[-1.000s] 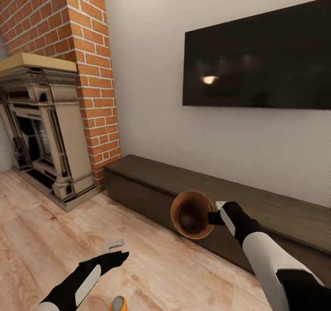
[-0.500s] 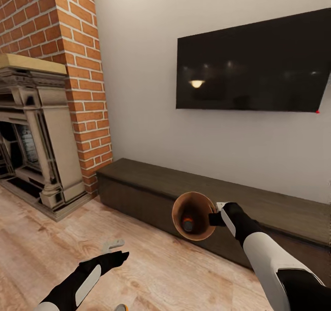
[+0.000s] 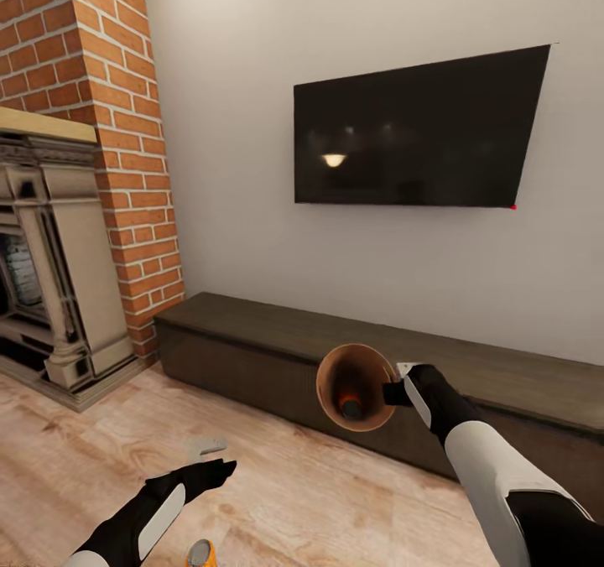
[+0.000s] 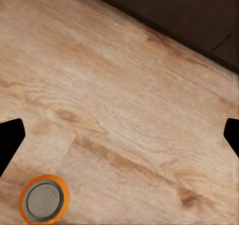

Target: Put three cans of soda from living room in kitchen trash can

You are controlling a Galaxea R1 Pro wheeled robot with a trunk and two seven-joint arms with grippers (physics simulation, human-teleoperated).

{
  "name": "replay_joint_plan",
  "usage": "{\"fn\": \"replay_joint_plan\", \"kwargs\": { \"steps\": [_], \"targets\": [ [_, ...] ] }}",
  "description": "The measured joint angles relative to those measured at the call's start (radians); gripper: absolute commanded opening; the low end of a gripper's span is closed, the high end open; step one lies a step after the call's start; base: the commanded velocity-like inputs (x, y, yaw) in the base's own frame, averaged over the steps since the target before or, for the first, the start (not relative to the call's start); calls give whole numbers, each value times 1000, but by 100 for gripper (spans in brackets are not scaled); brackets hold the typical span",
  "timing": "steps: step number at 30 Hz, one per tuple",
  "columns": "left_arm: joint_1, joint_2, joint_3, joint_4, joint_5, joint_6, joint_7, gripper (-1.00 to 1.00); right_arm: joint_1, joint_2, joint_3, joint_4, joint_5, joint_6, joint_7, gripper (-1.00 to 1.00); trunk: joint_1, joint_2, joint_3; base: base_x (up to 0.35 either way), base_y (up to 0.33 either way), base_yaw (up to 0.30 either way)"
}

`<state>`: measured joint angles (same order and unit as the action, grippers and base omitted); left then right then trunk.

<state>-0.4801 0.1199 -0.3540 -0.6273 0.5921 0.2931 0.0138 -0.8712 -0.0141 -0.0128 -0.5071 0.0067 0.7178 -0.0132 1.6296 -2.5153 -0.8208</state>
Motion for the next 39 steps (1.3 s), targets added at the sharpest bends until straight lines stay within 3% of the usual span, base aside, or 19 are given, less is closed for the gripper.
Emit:
{"fn": "replay_joint_plan", "kwargs": {
  "steps": [4,12,25,39],
  "targets": [
    [0,0,0,0,0,8,0,100,1,0,1,1,-19,0,2,-100,0,0,6,-318,-22,-154],
    [0,0,4,-1,0,11,-1,100,0,0,1,1,-14,4,1,-100,0,0,13,-283,-4,-83],
    [0,0,10,1,0,11,-2,100,-1,0,1,1,-7,7,-2,-100,0,0,19,-3,22,-48],
    [-2,-1,7,7,1,18,-24,100,0,0,1,1,-13,5,-2,-100,0,0,39,4,260,-131]
  ]
}}
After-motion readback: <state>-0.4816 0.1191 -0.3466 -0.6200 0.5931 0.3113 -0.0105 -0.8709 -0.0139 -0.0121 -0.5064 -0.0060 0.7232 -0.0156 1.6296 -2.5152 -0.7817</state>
